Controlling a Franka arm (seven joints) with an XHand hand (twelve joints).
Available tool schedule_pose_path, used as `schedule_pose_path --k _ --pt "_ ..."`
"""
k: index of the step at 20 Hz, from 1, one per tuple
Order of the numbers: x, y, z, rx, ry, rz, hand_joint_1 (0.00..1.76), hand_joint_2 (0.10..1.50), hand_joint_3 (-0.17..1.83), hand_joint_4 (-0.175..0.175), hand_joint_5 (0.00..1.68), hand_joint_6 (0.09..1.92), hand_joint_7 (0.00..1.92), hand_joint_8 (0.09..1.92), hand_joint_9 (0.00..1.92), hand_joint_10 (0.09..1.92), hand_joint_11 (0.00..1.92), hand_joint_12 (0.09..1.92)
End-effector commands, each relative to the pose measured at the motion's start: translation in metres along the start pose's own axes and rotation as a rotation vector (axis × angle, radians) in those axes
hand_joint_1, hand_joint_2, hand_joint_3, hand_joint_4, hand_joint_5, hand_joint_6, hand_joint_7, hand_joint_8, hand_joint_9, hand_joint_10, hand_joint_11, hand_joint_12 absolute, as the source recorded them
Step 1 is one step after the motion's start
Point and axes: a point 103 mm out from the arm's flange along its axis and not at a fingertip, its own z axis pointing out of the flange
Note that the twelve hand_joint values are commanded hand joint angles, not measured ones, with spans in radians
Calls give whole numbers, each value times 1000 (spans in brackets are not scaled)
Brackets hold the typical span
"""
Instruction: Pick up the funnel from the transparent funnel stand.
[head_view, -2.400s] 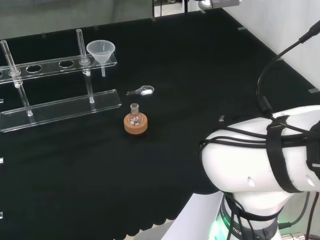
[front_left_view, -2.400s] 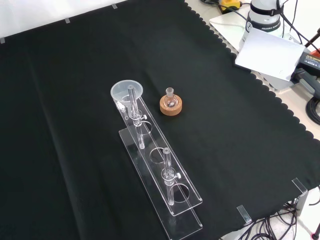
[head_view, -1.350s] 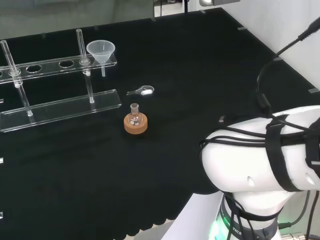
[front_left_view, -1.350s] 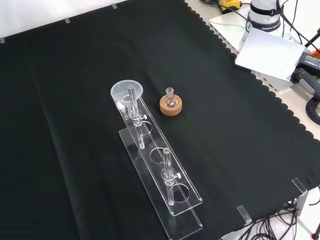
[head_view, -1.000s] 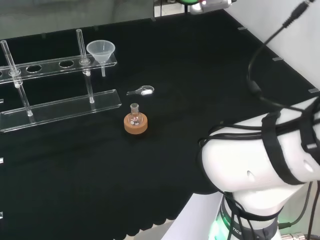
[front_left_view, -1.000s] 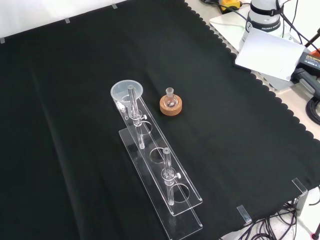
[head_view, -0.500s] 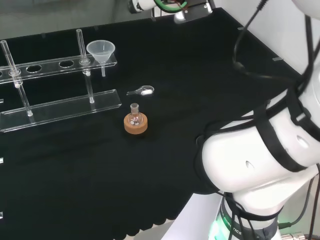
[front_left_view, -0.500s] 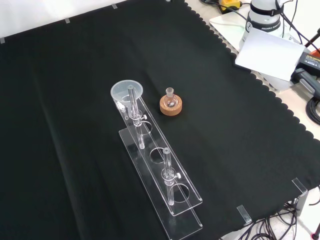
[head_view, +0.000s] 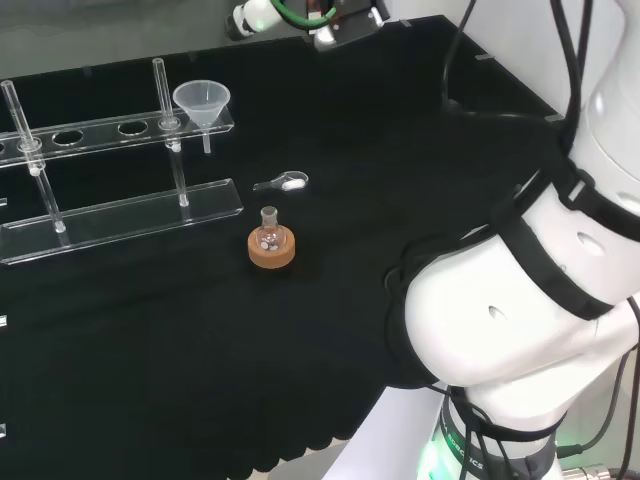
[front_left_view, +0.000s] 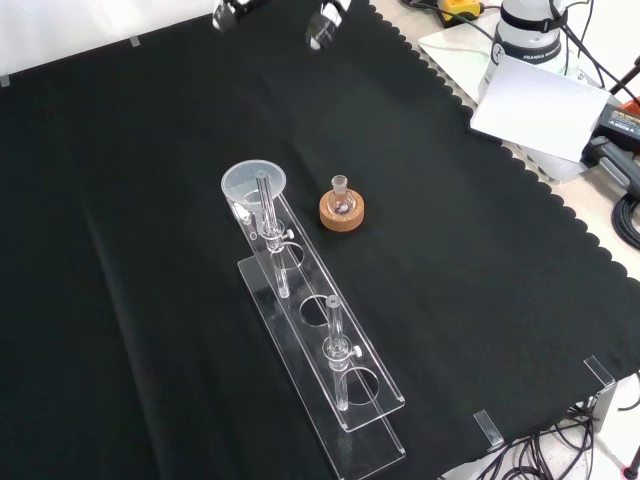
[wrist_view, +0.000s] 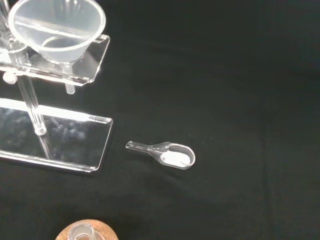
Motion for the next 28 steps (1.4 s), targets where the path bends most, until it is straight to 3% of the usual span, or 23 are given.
schedule_pose_path --k 1,16,23,28 --pt "19 18 7 26 -29 -12 150 937 244 -33 114 87 28 632 151 772 106 1420" --pt "36 55 26 140 -27 5 270 869 200 -37 138 87 2 677 148 777 99 1432" --pt "49 65 33 193 -39 5 317 810 149 -27 82 87 0 516 80 818 119 1493" --pt "67 75 39 234 -99 -13 381 791 120 -27 55 87 0 394 24 858 132 1526"
